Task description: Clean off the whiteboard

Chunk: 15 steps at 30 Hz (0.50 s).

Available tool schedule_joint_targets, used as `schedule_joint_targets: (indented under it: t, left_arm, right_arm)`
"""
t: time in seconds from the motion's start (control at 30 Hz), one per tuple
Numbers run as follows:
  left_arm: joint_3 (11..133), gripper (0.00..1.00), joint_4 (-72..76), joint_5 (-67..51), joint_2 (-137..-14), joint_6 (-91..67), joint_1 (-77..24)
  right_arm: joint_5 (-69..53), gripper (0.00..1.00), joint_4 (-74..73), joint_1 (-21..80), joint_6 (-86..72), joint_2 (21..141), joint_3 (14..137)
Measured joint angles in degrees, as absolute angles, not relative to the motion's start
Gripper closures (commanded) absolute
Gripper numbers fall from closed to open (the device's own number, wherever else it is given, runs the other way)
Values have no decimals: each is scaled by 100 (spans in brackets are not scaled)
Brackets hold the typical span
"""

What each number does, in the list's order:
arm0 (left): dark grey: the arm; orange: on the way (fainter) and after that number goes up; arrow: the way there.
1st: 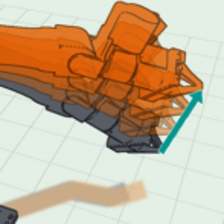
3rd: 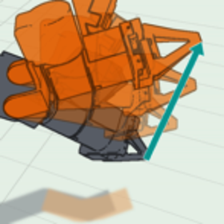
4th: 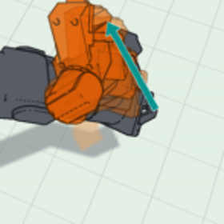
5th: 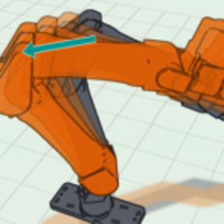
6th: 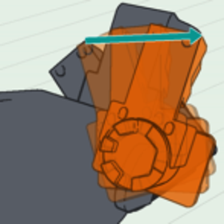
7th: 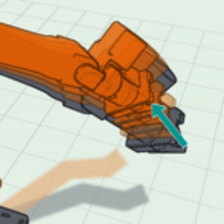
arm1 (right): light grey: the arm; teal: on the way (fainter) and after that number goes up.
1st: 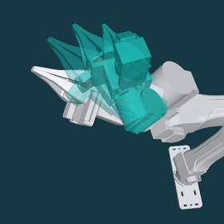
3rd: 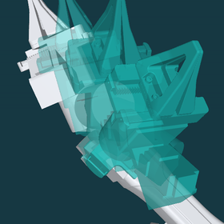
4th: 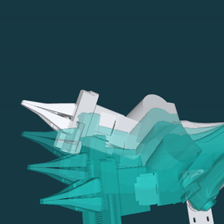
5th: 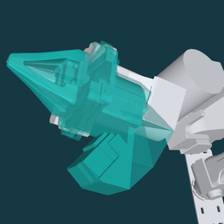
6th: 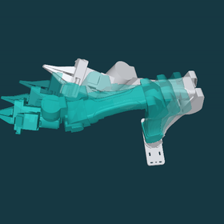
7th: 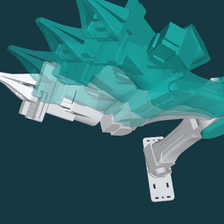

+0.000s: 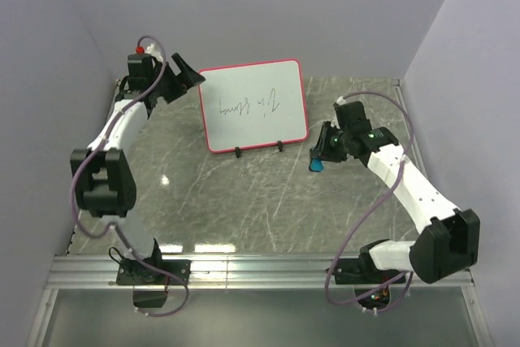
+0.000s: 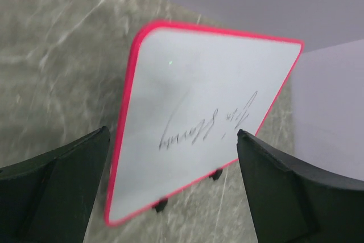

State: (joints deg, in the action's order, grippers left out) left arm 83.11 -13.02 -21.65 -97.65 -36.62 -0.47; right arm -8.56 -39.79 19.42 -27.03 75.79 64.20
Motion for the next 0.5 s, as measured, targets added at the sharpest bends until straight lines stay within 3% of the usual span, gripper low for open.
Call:
schedule_joint_targets:
  t: [0.17, 0.5]
  left_arm:
    - [8868, 1, -158, -3055, -10997, -3905, 213]
    - [10401, 3, 781, -4351, -13008, -4733, 316]
  right_arm:
    - [-829, 100, -4237, 1942, -2757, 7100, 6219]
    - [-652, 100, -4423, 1896, -2744, 6984, 6182]
